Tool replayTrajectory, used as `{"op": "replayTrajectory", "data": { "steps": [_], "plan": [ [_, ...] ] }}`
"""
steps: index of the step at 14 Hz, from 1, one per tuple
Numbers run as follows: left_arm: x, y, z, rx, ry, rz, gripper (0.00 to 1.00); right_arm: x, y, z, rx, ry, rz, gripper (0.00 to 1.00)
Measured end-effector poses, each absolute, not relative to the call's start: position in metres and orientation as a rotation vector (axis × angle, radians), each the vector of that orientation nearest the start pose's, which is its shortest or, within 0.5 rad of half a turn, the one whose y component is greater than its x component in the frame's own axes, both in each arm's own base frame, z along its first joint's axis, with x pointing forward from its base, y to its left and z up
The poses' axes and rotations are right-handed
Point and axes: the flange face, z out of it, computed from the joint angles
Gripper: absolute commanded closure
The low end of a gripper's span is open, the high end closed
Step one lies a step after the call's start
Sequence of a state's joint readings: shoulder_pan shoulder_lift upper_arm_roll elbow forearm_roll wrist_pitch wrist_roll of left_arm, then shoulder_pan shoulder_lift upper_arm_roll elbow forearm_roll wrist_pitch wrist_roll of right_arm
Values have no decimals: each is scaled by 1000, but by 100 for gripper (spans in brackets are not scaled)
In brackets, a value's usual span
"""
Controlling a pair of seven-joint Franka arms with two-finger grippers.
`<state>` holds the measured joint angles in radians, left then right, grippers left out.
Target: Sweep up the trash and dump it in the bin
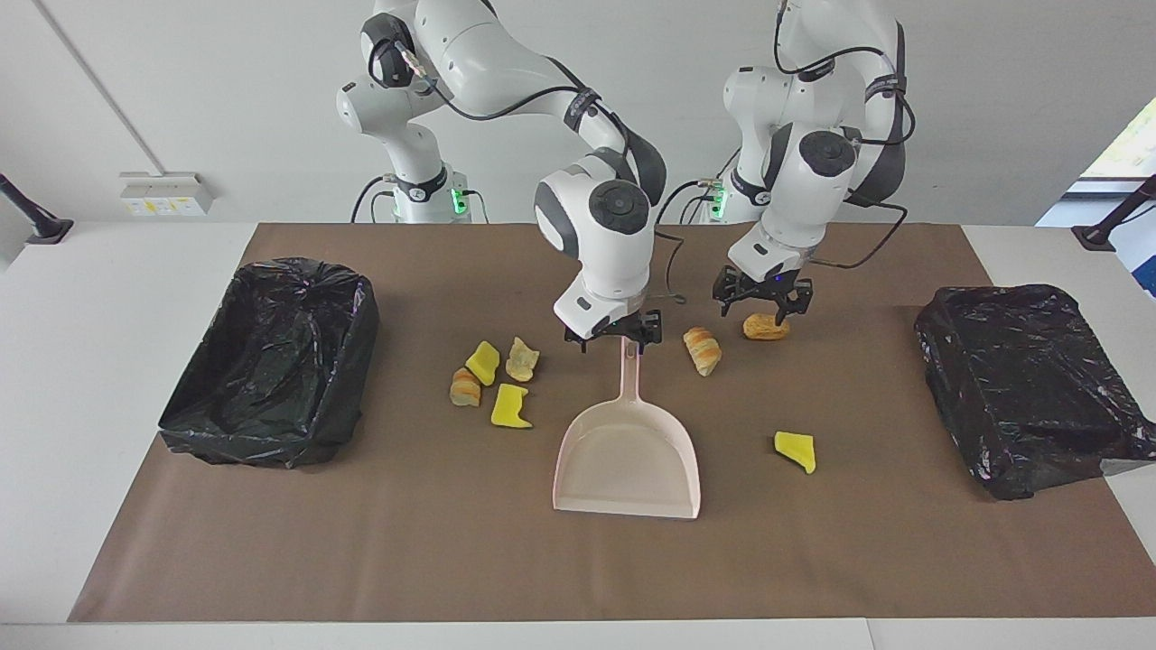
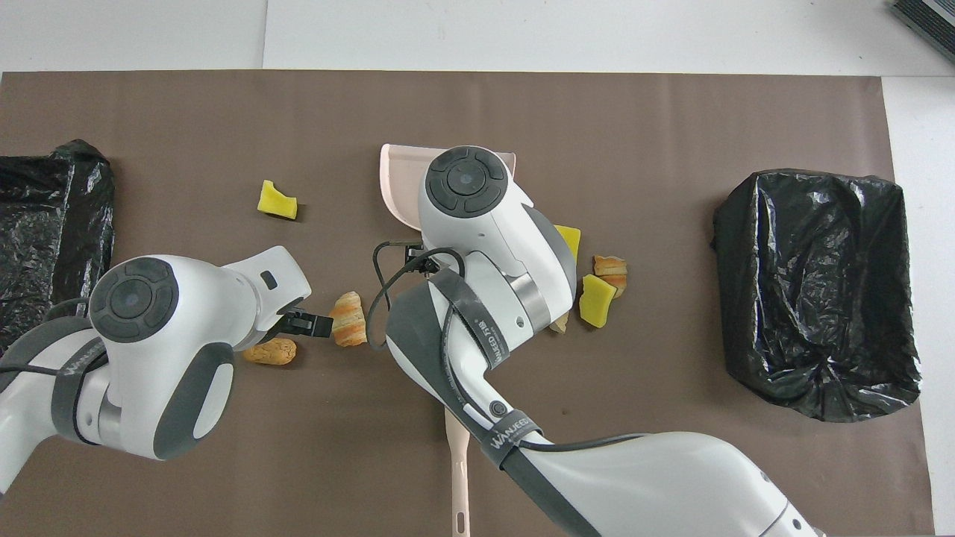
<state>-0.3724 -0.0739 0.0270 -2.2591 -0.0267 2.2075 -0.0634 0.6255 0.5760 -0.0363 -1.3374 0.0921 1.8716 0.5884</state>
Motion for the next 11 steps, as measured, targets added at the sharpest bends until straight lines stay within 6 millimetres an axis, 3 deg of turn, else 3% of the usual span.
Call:
{"op": "replayTrajectory", "data": {
  "steps": [5, 9, 10, 11],
  "plan": [
    [465, -152, 383, -3136, 371, 81, 0, 590, 410, 390, -3085, 10, 79, 0],
    [452, -161, 377, -3124, 404, 118, 0, 589, 426, 354, -3083, -10, 84, 0],
    [442, -170, 375, -3119, 414, 132, 0, 589, 427, 349, -3082, -11, 82, 8],
    [428, -183, 373, -3113, 422, 142, 0, 590, 427, 347, -3081, -10, 78, 25]
  ]
}}
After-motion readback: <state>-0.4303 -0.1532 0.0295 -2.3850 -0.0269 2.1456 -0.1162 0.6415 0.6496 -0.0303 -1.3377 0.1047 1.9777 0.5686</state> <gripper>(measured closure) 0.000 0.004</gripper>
